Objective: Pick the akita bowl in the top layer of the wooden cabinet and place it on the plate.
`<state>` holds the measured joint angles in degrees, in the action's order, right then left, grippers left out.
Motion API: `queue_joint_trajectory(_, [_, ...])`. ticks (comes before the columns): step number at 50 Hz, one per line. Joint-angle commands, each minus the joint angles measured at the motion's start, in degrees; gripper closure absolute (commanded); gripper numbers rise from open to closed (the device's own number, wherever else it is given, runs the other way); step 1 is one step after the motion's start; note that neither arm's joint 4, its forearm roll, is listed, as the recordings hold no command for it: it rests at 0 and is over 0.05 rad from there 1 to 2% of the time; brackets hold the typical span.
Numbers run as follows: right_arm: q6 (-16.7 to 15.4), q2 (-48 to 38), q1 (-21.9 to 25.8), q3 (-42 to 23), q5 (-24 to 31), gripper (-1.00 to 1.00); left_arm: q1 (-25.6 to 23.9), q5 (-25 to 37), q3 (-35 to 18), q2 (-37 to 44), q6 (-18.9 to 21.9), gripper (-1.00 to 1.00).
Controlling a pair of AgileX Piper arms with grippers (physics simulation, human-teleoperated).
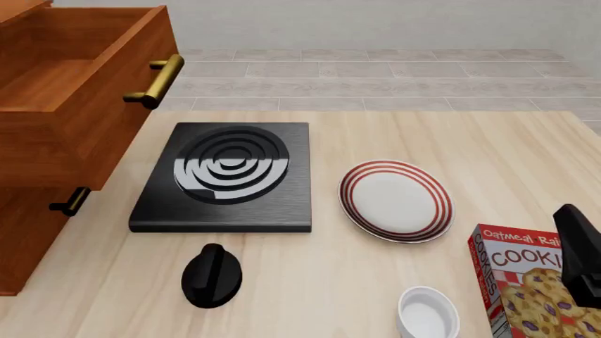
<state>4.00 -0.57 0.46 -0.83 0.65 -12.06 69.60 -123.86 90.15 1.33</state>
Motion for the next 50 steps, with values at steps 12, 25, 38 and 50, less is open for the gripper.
queue_joint_trajectory(12, [-0.06, 0.11, 0.11, 0.02, 0.09, -1.00, -7.07, 0.11, -5.66, 3.75, 1.83, 1.00])
queue_joint_trajectory(25, [-0.17, 0.36, 0.21, -0.05, 0.16, -1.00, -10.05, -0.61, -6.57, 5.30, 3.72, 1.00])
queue_joint_trajectory(38, [-0.37, 0.30, 0.31, -0.04, 0.11, -1.00, -13.09, -3.54, -3.73, 5.87, 4.85, 1.00])
queue_joint_trajectory(50, [-0.56, 0.34, 0.43, -0.14, 0.15, -1.00, -15.96, -4.82, -3.88, 7.39, 5.86, 1.00])
